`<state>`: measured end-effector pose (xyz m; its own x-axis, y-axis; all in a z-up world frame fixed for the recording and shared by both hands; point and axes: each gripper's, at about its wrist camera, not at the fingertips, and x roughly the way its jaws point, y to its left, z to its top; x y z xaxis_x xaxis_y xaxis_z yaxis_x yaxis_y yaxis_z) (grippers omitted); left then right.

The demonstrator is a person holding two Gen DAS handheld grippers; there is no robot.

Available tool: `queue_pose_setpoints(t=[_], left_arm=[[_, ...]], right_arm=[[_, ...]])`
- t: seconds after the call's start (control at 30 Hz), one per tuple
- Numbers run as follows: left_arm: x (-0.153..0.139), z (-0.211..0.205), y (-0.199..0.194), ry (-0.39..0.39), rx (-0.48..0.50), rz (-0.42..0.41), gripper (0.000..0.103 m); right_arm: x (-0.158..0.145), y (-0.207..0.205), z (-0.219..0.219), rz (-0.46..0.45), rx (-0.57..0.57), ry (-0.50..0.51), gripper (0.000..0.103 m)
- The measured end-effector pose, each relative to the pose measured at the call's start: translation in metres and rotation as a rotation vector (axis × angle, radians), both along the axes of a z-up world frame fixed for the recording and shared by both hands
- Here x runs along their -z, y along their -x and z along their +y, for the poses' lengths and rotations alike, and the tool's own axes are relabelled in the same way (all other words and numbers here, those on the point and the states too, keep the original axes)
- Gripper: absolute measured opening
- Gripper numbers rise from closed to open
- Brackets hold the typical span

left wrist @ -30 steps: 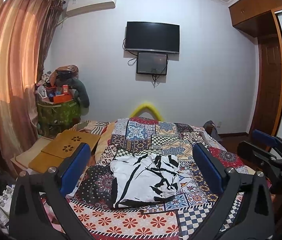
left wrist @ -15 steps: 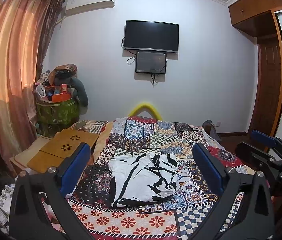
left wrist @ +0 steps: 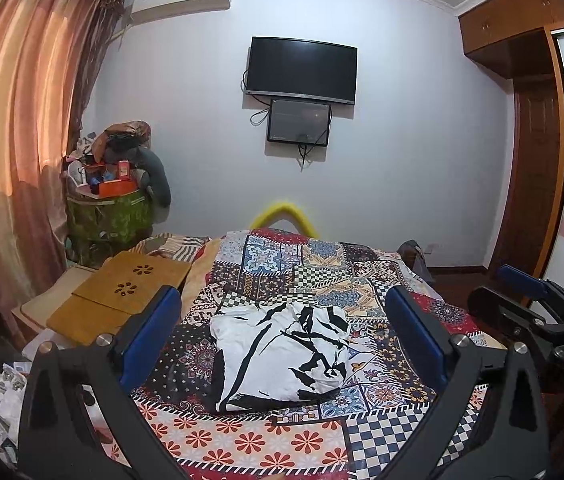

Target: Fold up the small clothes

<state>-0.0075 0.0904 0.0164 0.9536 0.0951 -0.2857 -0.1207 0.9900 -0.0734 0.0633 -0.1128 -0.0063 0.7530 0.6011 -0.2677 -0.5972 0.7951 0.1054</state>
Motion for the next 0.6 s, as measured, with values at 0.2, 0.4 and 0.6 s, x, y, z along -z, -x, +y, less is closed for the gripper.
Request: queue_pose_setpoints(t=[0.2, 0.4, 0.6], left_arm=[[0.0024, -0.0012, -0.0023, -0.002, 0.012, 0.009, 0.103], [0.0046, -0.0042, -0.0043, -0.010, 0.025, 0.016, 0.103], [0.0078, -0.0033, -0.0082, -0.007, 0.035, 0.031, 0.103]], right_arm=[[0.0013, -0.0016, 0.0001, 0.007, 0.005, 0.003, 0.103], [0.0028, -0.0012, 0.0006, 0.013, 0.012, 0.002, 0.103], [0.0041, -0.0023, 0.0023, 0.018, 0.016, 0.007, 0.103]])
